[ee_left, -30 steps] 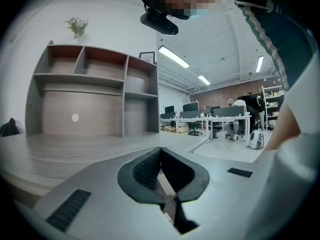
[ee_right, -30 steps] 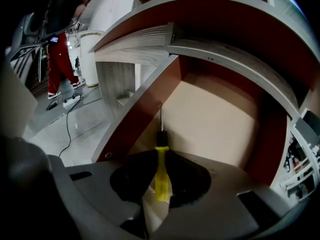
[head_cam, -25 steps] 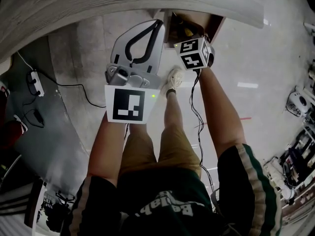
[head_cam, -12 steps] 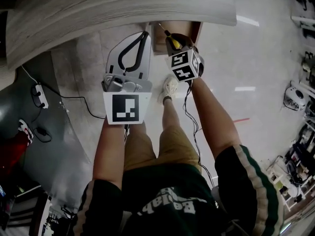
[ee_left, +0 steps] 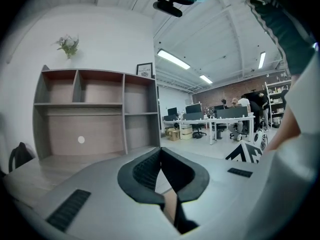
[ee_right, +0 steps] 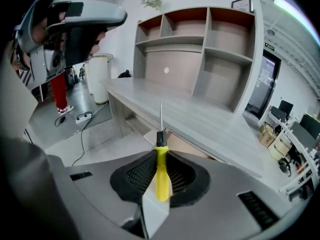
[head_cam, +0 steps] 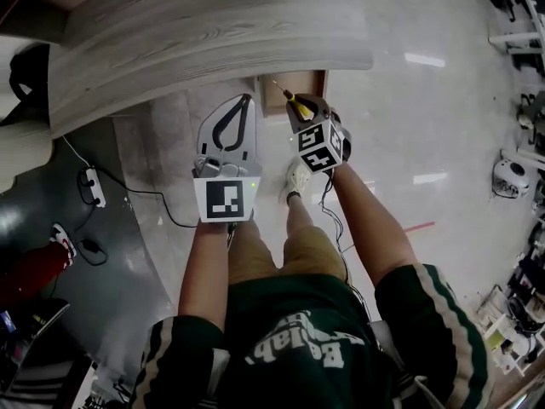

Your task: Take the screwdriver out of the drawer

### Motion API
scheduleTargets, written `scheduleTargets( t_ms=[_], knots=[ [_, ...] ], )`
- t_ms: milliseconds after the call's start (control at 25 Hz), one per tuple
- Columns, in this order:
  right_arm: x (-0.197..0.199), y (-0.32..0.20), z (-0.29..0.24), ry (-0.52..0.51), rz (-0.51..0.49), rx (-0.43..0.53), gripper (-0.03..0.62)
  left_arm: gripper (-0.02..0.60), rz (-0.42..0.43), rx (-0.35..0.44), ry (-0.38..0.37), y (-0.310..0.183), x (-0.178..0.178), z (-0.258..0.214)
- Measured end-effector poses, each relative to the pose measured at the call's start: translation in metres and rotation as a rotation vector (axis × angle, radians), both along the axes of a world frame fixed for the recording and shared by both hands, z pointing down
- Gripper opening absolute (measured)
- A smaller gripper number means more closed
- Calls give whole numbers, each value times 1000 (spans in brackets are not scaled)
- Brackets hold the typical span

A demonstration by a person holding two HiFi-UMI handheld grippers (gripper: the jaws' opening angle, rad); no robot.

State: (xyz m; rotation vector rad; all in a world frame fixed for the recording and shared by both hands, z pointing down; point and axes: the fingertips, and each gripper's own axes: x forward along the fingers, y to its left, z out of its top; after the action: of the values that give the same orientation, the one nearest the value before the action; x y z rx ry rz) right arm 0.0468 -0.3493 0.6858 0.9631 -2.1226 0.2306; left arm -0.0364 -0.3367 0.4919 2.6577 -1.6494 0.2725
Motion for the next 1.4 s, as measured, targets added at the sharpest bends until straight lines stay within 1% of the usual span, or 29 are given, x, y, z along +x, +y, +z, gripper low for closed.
scheduleTargets(
  t_ms=[160, 240, 400, 520, 680, 800, 920, 1120, 1400],
  knots=[
    [6, 3, -38, -19, 1, 29, 77, 18, 6, 35, -7, -1, 8, -33],
    [9, 8, -57, -31, 5, 37, 77, 18, 3, 46, 4, 0, 12, -51],
    [12, 18, -94, -52, 11, 48, 77, 18, -4, 45, 1, 5, 17, -83],
    [16, 18, -122, -60, 10, 70, 77, 18, -12, 42, 22, 5, 18, -106],
    [25, 18, -165, -99, 23, 99, 77, 18, -15, 61, -10, 8, 24, -136],
    [33, 16, -199, -121, 30, 139, 77, 18, -13, 65, 6, 7, 29, -156],
    [41, 9, -234, -158, 53, 187, 77, 18, -18, 66, -12, 7, 30, -179],
    [57, 2, -293, -225, 84, 261, 77, 18, -24, 132, -54, 6, 38, -222],
    [49, 10, -361, -331, 83, 349, 78, 18, -15, 178, -31, 7, 35, -261]
  ],
)
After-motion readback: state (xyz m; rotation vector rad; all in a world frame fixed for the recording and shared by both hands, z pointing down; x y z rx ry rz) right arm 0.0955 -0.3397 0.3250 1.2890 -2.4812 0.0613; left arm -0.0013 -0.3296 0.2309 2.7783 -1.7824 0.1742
